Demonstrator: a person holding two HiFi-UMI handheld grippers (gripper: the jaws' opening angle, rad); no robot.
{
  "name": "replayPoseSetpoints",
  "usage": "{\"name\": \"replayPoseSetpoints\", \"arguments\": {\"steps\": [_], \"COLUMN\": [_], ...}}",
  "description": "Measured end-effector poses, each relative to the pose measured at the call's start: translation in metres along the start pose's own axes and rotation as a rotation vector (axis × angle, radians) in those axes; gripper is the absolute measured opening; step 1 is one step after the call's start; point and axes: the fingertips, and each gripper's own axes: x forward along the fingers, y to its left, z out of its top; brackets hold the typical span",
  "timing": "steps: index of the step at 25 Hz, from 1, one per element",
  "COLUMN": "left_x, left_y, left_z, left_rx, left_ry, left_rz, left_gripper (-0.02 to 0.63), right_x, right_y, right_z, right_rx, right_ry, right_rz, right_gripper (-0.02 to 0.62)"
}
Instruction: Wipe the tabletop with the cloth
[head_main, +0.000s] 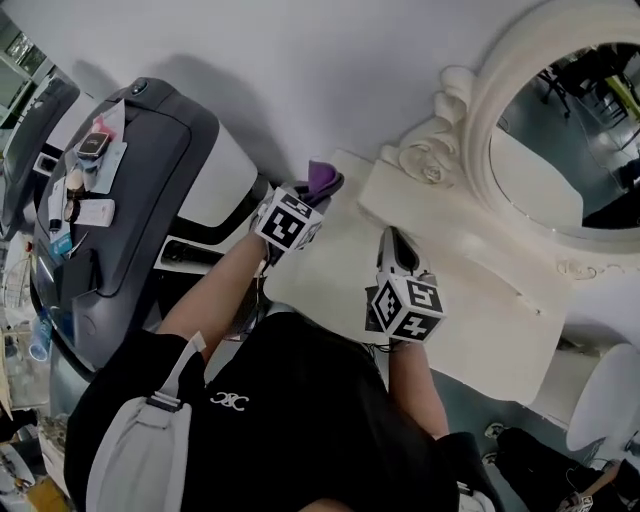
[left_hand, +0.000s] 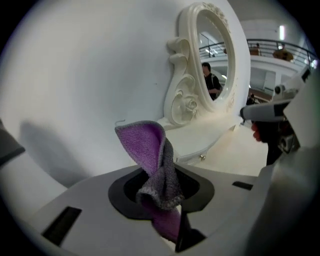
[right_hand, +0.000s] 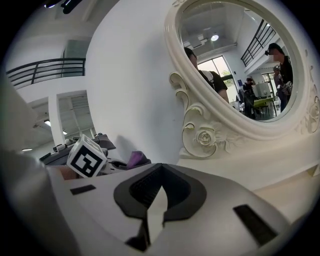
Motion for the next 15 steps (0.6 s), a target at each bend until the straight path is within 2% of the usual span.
{"name": "replayPoseSetpoints", "arguments": {"steps": [3, 6, 10, 15], "left_x": [0.025, 0.055, 0.092, 0.133], "left_y": [0.011, 0.027, 0.055, 0.074], "left_z": [0.001, -0.002, 0.001, 0.001], "left_rx": [0.175, 0.299, 0.405, 0.477], "left_ry": [0.062, 0.121, 0.185, 0.240], "left_rz": [-0.017, -0.041, -0.049, -0.064], "left_gripper": [0.097, 0.097, 0.097, 0.097], "right_x": [-0.002, -0.008, -0.020, -0.030], "right_y": [-0.010, -0.016, -0.021, -0.036], "right_z": [0.001, 0.002, 0.000, -0.018], "right_rx": [0.003, -0.002, -0.004, 0.064], "right_ry": [0.005, 0.005, 0.008, 0.038], "right_rz": [-0.013, -0.040, -0.096, -0.208], "right_gripper": [0.012, 0.012, 0.012, 0.012]}}
